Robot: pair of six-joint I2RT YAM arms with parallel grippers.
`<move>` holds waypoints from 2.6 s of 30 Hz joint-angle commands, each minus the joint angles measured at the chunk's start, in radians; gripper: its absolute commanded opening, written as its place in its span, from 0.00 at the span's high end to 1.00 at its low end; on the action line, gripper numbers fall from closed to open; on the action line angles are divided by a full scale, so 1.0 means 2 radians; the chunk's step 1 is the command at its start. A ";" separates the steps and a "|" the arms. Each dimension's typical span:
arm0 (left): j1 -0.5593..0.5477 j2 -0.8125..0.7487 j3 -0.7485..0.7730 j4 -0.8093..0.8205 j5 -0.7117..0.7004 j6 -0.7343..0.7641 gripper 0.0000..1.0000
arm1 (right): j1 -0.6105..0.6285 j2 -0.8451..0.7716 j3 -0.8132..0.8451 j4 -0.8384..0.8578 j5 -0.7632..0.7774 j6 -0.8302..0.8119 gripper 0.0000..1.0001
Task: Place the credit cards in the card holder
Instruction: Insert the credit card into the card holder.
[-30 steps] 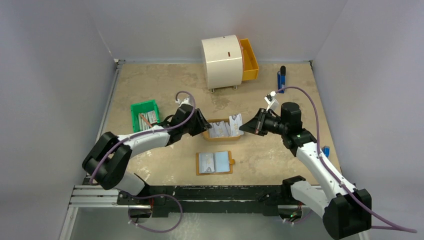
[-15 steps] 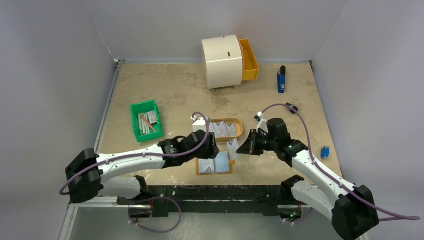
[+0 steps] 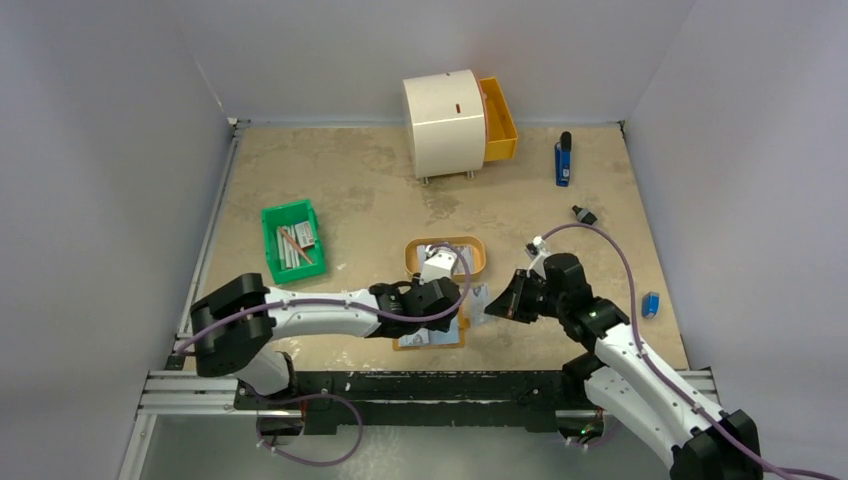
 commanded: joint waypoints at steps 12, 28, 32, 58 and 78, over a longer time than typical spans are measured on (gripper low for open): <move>-0.036 0.096 0.049 0.000 -0.043 0.034 0.52 | 0.001 -0.025 -0.002 -0.024 0.020 0.009 1.00; -0.047 0.144 0.009 0.005 -0.068 0.005 0.98 | 0.001 -0.029 -0.014 -0.022 0.010 0.006 1.00; -0.047 0.136 -0.002 0.012 -0.069 0.004 1.00 | 0.001 -0.011 -0.014 -0.006 -0.014 -0.004 1.00; -0.047 0.095 -0.020 0.028 -0.081 -0.005 1.00 | 0.010 0.054 0.010 0.019 -0.089 -0.058 1.00; -0.047 0.089 -0.025 0.035 -0.081 -0.010 1.00 | 0.024 0.134 0.008 0.037 -0.112 -0.075 1.00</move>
